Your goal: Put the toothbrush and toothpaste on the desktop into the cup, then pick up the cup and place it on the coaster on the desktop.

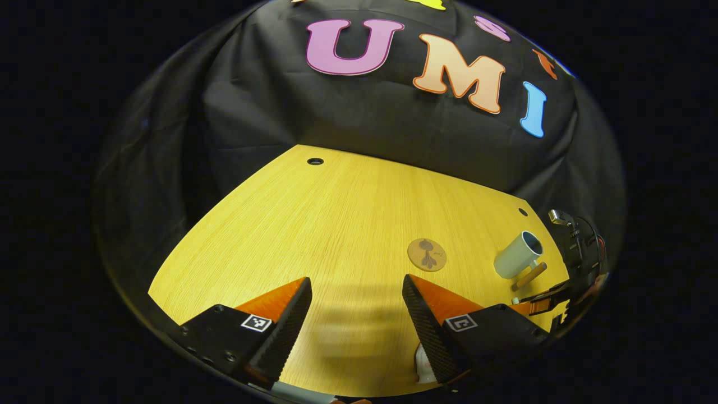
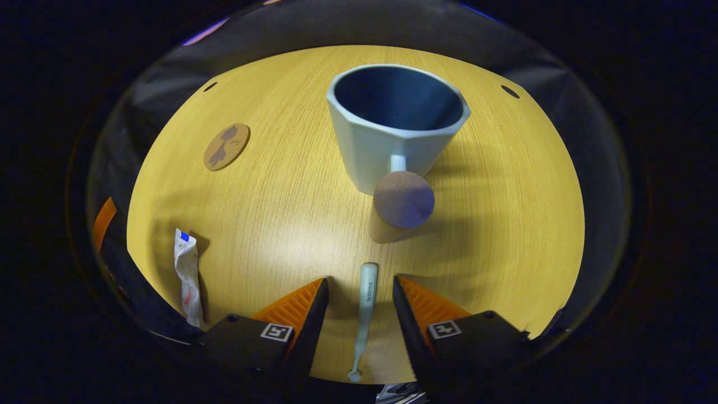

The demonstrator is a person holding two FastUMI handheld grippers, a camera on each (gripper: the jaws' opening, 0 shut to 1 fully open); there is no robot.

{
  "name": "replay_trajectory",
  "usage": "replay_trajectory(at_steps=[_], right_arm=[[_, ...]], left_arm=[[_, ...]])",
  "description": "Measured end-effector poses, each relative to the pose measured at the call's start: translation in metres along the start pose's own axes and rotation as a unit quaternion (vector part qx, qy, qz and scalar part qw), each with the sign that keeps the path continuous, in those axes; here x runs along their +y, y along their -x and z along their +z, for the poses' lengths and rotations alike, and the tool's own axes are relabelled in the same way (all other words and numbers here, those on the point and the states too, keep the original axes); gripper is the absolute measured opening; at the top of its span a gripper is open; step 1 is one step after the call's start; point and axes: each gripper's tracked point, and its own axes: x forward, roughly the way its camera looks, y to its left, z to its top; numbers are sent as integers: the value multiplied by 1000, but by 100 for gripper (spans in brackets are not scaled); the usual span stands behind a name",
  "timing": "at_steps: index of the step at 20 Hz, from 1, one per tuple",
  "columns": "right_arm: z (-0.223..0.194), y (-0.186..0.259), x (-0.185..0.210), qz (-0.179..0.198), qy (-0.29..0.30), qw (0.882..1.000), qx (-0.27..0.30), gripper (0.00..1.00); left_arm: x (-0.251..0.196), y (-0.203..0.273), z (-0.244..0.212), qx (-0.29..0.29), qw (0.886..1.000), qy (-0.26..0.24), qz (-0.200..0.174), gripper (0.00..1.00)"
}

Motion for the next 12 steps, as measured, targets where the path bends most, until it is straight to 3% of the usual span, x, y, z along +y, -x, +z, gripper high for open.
replay_trajectory(at_steps=[1,2,8,11,12], right_arm=[[-1,0,0,-1,-1,1000,3,50],[-1,0,0,-1,-3,1000,6,43],[0,-3,-4,-10,-12,1000,16,43],[-2,-2,-4,-14,-23,999,28,30],[-1,-1,-4,-15,-17,999,29,31]], left_arm=[[0,-1,0,0,1000,0,1,96],[-1,0,-1,-1,1000,2,1,96],[0,-2,-4,5,1000,12,2,96],[-1,-3,-4,5,1000,5,4,95],[-1,-3,-4,7,1000,5,3,96]])
